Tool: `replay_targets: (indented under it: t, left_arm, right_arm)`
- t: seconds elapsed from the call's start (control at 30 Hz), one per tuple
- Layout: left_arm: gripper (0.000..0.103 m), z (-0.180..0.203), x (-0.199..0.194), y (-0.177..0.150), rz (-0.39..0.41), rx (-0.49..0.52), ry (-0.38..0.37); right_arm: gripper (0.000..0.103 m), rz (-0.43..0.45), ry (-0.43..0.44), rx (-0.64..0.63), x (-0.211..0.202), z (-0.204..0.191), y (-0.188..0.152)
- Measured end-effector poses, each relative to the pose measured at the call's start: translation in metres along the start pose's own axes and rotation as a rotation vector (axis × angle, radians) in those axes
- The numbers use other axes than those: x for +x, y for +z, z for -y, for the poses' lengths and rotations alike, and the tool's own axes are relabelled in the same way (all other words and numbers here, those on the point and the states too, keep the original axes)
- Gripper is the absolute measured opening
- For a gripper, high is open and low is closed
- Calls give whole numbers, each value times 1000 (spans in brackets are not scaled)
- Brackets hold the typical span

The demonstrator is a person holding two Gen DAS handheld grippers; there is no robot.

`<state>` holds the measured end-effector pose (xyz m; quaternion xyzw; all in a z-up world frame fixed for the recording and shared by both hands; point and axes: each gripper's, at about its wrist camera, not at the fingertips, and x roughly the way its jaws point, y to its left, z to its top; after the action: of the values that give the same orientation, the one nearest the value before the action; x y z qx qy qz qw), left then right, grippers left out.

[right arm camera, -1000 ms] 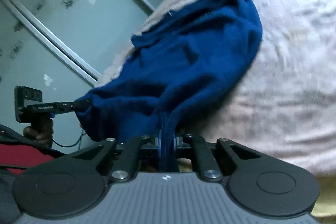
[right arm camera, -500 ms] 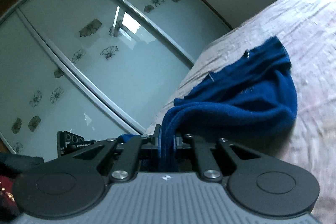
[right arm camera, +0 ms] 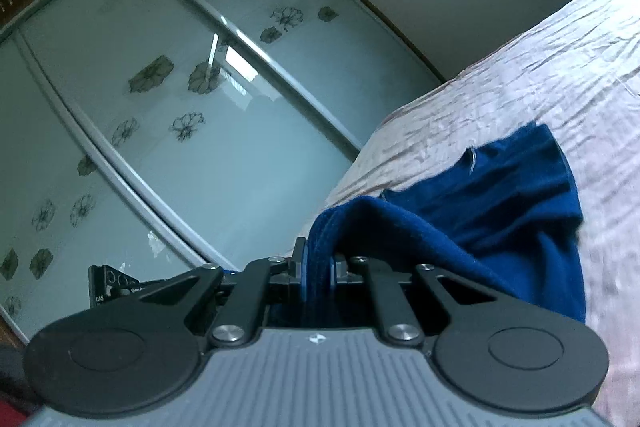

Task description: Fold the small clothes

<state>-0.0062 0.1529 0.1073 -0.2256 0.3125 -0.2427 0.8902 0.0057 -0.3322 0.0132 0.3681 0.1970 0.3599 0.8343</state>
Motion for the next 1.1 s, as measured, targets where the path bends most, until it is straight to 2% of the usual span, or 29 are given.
replay_targets:
  t: [0.3, 0.6, 0.63, 0.67, 0.73, 0.77, 0.8, 0.83, 0.9, 0.97, 1.03, 1.1]
  left_arm:
    - [3, -16, 62, 44, -9, 3, 68]
    - [4, -52, 128, 68, -40, -33, 160]
    - [5, -57, 137, 70, -53, -36, 164]
    - [16, -64, 145, 71, -67, -50, 176]
    - [15, -78, 155, 72, -93, -100, 226]
    - [18, -83, 156, 72, -91, -116, 254]
    - [19, -85, 152, 71, -75, -119, 271]
    - [20, -85, 148, 70, -63, -107, 271]
    - [37, -80, 134, 67, -41, -62, 283]
    - [50, -72, 121, 64, -41, -25, 294]
    - [53, -65, 112, 58, -72, -6, 257]
    - [54, -59, 108, 51, -131, -19, 186]
  right_arm:
    - [10, 49, -30, 56, 46, 47, 46]
    - [12, -22, -129, 90, 116, 102, 75]
    - [12, -30, -148, 93, 123, 108, 77]
    - [12, -40, -172, 99, 131, 115, 79]
    - [24, -68, -272, 111, 146, 127, 83]
    - [40, -77, -314, 118, 149, 131, 84]
    - [47, -74, -339, 117, 150, 131, 85]
    - [47, -52, -337, 101, 145, 128, 85]
    - [48, 6, -326, 59, 130, 116, 86]
    - [57, 49, -346, 34, 116, 106, 86]
    - [59, 41, -334, 12, 107, 97, 84]
    - [64, -13, -278, 11, 107, 89, 80]
